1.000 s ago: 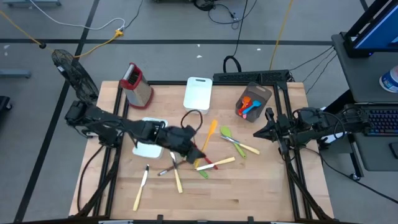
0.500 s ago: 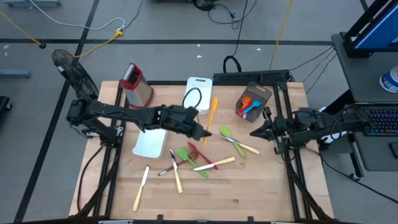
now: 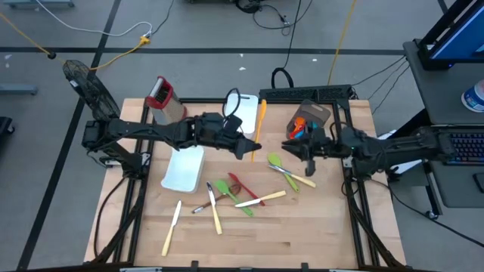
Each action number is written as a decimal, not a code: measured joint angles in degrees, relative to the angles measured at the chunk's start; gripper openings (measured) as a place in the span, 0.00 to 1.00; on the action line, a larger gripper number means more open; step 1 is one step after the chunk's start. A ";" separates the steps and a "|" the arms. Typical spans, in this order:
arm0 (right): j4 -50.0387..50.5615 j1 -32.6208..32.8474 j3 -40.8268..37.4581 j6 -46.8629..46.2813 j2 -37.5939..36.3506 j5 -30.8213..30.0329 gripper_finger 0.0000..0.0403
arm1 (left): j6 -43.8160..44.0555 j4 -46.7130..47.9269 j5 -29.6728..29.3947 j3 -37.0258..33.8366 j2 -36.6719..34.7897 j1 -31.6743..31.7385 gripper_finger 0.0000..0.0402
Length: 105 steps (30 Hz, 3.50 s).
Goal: Pick & Place Kitchen Items
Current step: Put the yellow spatula into the black bin
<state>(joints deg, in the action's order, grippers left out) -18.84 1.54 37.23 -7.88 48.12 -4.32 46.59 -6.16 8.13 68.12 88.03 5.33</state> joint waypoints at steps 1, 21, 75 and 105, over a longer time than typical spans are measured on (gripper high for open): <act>-1.61 -0.64 0.00 0.00 0.89 0.03 0.18 | -1.34 -0.75 0.85 0.00 0.00 0.29 0.09; -31.10 -15.08 0.03 -17.20 15.74 20.48 0.58 | -7.41 -8.18 8.95 0.00 0.04 1.73 0.09; -28.63 -15.30 16.70 -21.44 26.82 40.66 0.57 | 1.90 -31.07 23.85 -0.02 4.37 1.11 0.09; -30.72 -14.86 16.63 -22.29 26.74 42.38 0.05 | 2.65 -30.91 25.48 -0.02 4.59 1.39 0.09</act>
<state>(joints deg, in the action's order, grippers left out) -49.56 -13.32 53.87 -30.17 74.86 38.06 49.24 -37.07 33.61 68.10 92.62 6.72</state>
